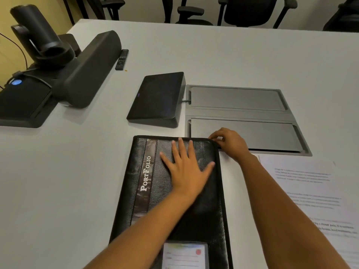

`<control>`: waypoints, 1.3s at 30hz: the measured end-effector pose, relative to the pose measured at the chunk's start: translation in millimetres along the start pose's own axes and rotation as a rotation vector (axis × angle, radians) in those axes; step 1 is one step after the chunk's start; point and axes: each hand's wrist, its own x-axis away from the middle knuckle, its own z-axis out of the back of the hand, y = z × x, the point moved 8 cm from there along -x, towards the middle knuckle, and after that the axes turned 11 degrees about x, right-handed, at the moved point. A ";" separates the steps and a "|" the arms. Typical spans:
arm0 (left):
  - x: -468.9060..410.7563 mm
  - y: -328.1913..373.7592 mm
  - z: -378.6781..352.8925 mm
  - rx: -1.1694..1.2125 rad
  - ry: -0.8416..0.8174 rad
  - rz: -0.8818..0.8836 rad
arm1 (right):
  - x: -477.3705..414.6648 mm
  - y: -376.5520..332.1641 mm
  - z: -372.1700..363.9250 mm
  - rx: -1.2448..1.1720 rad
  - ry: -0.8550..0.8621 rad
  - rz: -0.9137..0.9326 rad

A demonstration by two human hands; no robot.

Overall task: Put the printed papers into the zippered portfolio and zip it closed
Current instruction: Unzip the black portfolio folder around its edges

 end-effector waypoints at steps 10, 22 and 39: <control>15.1 20.6 -38.5 -0.084 -0.181 0.176 | 14.2 0.6 4.2 0.108 0.097 0.040; 11.2 22.7 -37.4 -0.122 -0.244 0.165 | 96.2 11.2 1.5 0.021 0.214 0.058; 15.5 13.1 -41.5 -0.108 -0.370 0.147 | 161.6 8.1 -20.7 -0.101 0.184 -0.075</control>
